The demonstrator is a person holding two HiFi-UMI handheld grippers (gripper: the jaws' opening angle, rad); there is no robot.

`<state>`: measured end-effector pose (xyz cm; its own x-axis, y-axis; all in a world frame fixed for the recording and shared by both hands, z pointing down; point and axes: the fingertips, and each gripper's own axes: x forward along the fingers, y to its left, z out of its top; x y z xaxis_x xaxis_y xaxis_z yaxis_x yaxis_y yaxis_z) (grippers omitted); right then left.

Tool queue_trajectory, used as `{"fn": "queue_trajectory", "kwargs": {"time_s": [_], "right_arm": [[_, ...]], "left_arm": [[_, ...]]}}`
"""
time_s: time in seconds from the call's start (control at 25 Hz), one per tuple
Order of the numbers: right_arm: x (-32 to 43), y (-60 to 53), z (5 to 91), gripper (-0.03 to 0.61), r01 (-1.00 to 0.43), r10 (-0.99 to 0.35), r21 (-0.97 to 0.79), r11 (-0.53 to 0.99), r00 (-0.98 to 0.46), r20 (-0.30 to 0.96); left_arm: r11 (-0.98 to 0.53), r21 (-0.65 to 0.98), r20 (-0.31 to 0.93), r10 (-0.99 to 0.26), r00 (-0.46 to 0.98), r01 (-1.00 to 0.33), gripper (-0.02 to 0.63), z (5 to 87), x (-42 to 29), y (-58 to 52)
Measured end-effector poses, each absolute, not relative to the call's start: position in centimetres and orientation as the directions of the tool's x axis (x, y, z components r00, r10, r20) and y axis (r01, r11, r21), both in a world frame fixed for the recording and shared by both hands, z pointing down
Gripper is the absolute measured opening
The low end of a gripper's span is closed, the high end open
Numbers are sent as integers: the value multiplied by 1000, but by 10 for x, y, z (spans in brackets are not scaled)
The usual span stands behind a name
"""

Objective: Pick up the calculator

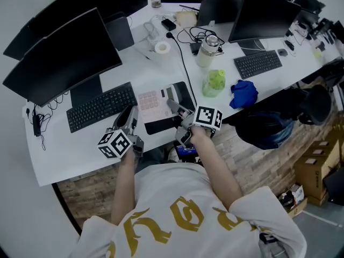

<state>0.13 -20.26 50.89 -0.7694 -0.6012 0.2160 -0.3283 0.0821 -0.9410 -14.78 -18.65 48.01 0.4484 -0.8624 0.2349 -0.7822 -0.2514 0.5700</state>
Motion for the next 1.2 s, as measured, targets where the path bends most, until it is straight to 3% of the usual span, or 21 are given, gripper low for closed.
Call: {"fn": "queue_trajectory", "kwargs": {"time_s": [1.2], "right_arm": [[1, -204, 518, 103, -328, -592, -942, 72, -774, 224]], "left_arm": [[-240, 580, 261, -851, 456, -779, 84, 493, -145, -190]]}}
